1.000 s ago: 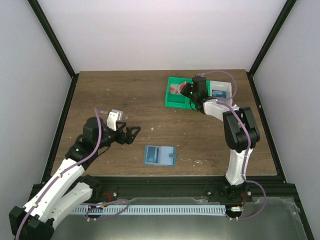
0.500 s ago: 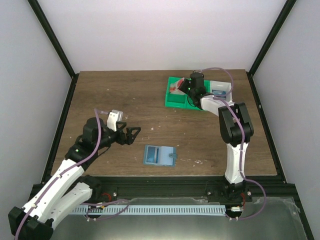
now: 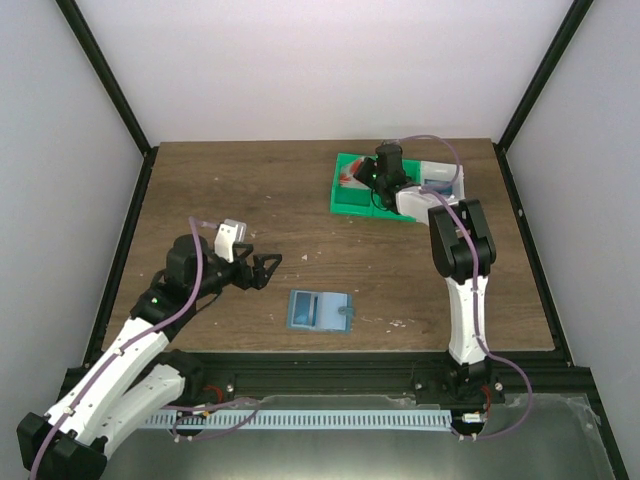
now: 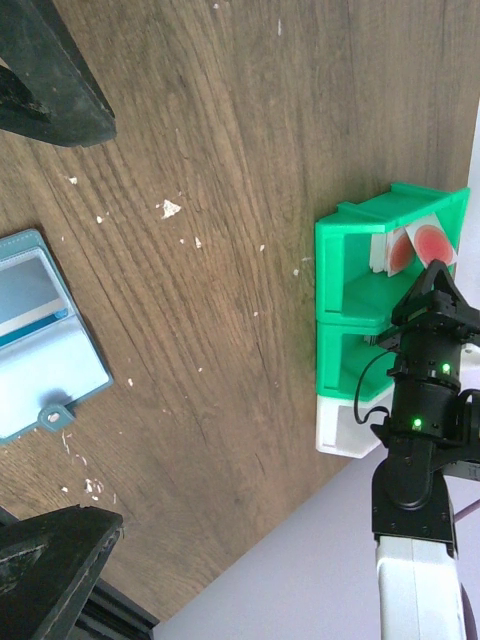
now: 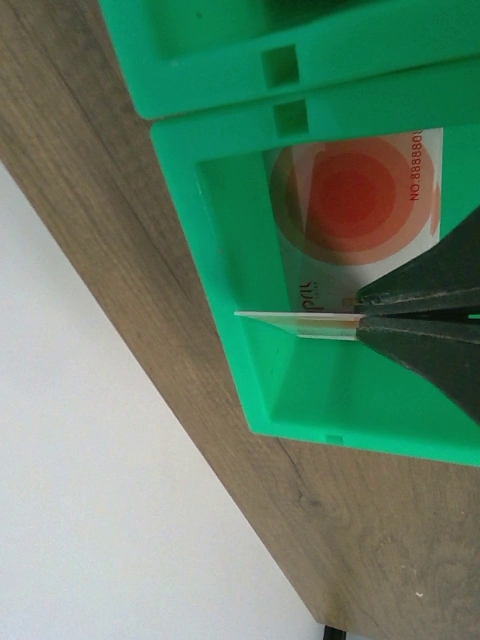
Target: Take the credit cards out of the card holder
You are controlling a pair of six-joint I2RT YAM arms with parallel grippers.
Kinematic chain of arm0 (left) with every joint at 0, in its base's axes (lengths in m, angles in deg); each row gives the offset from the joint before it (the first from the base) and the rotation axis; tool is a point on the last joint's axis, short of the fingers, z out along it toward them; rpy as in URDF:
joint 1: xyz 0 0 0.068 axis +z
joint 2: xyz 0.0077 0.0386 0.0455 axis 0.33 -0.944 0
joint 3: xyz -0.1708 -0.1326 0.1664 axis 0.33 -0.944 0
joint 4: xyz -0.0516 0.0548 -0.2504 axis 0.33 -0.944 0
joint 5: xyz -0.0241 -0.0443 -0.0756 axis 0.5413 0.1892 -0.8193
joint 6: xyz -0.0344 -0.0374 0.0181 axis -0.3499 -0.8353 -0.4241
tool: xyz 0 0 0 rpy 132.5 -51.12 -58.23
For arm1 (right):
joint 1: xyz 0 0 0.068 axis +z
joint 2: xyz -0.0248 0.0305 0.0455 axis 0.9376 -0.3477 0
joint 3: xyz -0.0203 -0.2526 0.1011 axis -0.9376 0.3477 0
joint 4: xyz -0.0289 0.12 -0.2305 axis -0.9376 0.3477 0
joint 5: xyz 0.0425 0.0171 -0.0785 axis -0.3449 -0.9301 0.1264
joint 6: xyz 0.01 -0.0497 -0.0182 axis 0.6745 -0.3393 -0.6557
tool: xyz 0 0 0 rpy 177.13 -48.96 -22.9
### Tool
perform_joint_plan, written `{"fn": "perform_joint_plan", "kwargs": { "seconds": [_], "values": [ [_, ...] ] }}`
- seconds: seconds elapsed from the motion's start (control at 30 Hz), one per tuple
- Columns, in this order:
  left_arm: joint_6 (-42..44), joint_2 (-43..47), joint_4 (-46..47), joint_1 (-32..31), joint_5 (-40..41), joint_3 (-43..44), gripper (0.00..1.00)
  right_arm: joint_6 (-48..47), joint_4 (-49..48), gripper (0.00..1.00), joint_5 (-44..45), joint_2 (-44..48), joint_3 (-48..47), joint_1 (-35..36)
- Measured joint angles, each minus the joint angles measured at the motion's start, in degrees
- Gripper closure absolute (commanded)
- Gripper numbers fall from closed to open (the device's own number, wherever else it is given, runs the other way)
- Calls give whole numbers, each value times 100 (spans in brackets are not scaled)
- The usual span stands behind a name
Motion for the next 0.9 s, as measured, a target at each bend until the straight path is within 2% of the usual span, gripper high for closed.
{"fn": "perform_joint_plan", "kwargs": {
  "seconds": [0.23,0.5,0.77,0.9],
  "values": [
    [0,-2,0,-26,20,0,0,15,236,93,-55,-114,-308,-24],
    [2,-2,0,-31,37,0,0,-20,400,82,-59,-203,-507,-26],
    [2,-13,0,-31,37,0,0,-105,627,64,-61,-203,-595,-28],
    [0,-42,0,-31,46,0,0,-216,879,50,-66,-201,-901,-55]
  ]
}}
